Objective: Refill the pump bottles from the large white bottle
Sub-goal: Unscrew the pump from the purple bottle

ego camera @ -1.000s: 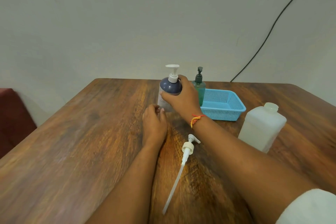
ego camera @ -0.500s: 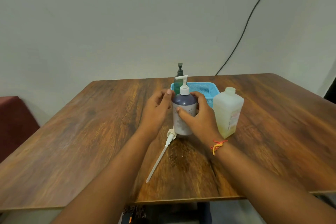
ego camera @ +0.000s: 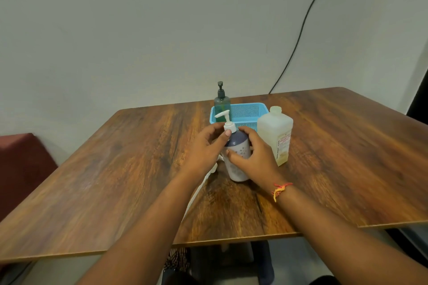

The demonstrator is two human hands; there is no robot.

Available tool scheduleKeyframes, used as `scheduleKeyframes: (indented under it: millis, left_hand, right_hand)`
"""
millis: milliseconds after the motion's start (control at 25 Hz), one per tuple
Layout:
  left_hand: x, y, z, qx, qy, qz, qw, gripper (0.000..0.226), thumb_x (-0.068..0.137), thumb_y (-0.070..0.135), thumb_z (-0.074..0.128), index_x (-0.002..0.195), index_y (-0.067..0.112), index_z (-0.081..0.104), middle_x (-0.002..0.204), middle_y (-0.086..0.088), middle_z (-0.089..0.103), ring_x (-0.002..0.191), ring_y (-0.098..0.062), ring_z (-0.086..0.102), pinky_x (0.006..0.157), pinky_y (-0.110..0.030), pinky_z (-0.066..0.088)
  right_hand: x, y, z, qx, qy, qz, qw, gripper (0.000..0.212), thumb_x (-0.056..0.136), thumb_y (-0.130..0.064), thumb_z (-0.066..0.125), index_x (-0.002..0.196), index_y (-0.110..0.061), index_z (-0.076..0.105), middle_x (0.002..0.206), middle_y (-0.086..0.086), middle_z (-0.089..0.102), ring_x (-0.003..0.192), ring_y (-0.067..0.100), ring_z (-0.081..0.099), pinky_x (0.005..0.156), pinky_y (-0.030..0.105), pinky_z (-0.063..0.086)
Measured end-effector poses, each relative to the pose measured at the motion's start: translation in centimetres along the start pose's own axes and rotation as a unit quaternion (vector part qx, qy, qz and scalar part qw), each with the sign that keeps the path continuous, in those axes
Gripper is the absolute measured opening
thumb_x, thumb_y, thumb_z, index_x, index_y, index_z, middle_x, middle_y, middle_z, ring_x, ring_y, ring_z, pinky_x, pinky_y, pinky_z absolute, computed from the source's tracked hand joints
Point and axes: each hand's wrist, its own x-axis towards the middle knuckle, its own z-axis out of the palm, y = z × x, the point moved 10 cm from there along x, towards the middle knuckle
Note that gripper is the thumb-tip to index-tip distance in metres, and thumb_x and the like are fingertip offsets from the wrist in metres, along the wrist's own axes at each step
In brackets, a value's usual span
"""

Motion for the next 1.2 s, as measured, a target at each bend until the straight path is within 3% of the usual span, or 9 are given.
scheduleKeyframes:
  millis: [80, 280, 440, 560, 720, 920, 1040, 1200]
  left_hand:
    - [0.3, 0.0, 0.7, 0.002, -0.006, -0.002, 1.0, 0.027, 0.1, 0.016, 0.061, 0.127, 0.014, 0.067, 0.119, 0.004, 0.073, 0.11, -0.007, 0.069, 0.088, -0.02, 0.056]
    - [1.6, -0.3, 1.3, 0.06, 0.0, -0.01, 0.998, 0.034, 0.101, 0.023, 0.06, 0.134, 0.015, 0.064, 0.123, 0.004, 0.071, 0.114, -0.008, 0.067, 0.09, -0.023, 0.058]
    - [2.1, -0.5, 1.4, 0.081, 0.012, -0.026, 0.996, 0.026, 0.102, 0.022, 0.058, 0.124, 0.013, 0.068, 0.112, 0.006, 0.073, 0.098, -0.001, 0.07, 0.076, -0.016, 0.056]
    - [2.0, -1.0, 1.2, 0.064, 0.041, -0.03, 0.997, 0.022, 0.1, 0.023, 0.062, 0.118, 0.014, 0.072, 0.11, 0.003, 0.076, 0.101, -0.008, 0.071, 0.083, -0.024, 0.059]
    - [1.6, -1.8, 1.0, 0.015, 0.108, -0.035, 0.993, 0.021, 0.095, 0.023, 0.07, 0.114, 0.015, 0.072, 0.106, 0.004, 0.077, 0.098, -0.007, 0.073, 0.081, -0.025, 0.061]
    - [1.5, -2.6, 0.5, -0.008, 0.21, -0.056, 0.976, 0.034, 0.078, 0.028, 0.087, 0.096, 0.02, 0.06, 0.1, -0.004, 0.074, 0.094, -0.016, 0.074, 0.079, -0.039, 0.064]
    - [2.5, -2.2, 1.4, 0.004, 0.176, -0.055, 0.983, 0.04, 0.075, 0.031, 0.089, 0.102, 0.022, 0.06, 0.104, -0.001, 0.074, 0.097, -0.014, 0.073, 0.08, -0.038, 0.064]
    - [2.5, -2.0, 1.9, 0.025, 0.124, -0.047, 0.991, 0.024, 0.085, 0.031, 0.081, 0.104, 0.019, 0.072, 0.103, 0.003, 0.077, 0.097, -0.009, 0.073, 0.085, -0.039, 0.063]
  right_hand:
    - [0.0, 0.5, -0.1, 0.035, -0.016, 0.013, 0.999, 0.074, 0.078, -0.047, 0.081, 0.141, -0.031, 0.045, 0.127, -0.027, 0.053, 0.111, -0.018, 0.052, 0.091, 0.01, 0.047]
    - [0.7, 1.0, 0.3, 0.047, -0.07, 0.013, 0.996, 0.061, 0.083, -0.046, 0.078, 0.133, -0.04, 0.044, 0.123, -0.036, 0.052, 0.113, -0.021, 0.05, 0.093, 0.011, 0.047]
    - [0.9, 2.2, 1.3, 0.059, -0.091, 0.011, 0.994, 0.067, 0.083, -0.049, 0.076, 0.14, -0.039, 0.041, 0.133, -0.026, 0.054, 0.122, -0.009, 0.051, 0.102, 0.021, 0.048]
    - [1.0, 2.9, 1.8, 0.068, -0.099, 0.012, 0.993, 0.075, 0.082, -0.052, 0.076, 0.145, -0.035, 0.04, 0.139, -0.018, 0.055, 0.128, 0.0, 0.052, 0.105, 0.028, 0.049]
    - [0.9, 2.8, 1.6, 0.073, -0.096, 0.008, 0.993, 0.075, 0.08, -0.051, 0.077, 0.144, -0.037, 0.04, 0.135, -0.018, 0.058, 0.123, -0.002, 0.056, 0.099, 0.025, 0.052]
    - [1.0, 2.9, 1.5, 0.047, -0.086, 0.009, 0.995, 0.065, 0.081, -0.048, 0.077, 0.135, -0.039, 0.042, 0.128, -0.019, 0.06, 0.111, -0.006, 0.059, 0.088, 0.02, 0.054]
    - [0.8, 2.6, 1.5, 0.039, -0.086, 0.007, 0.996, 0.063, 0.083, -0.044, 0.076, 0.133, -0.043, 0.038, 0.125, -0.025, 0.054, 0.104, -0.017, 0.053, 0.082, 0.009, 0.047]
    - [0.9, 2.7, 1.6, 0.056, -0.092, 0.008, 0.994, 0.065, 0.084, -0.045, 0.075, 0.136, -0.044, 0.036, 0.132, -0.022, 0.055, 0.113, -0.01, 0.054, 0.091, 0.014, 0.047]
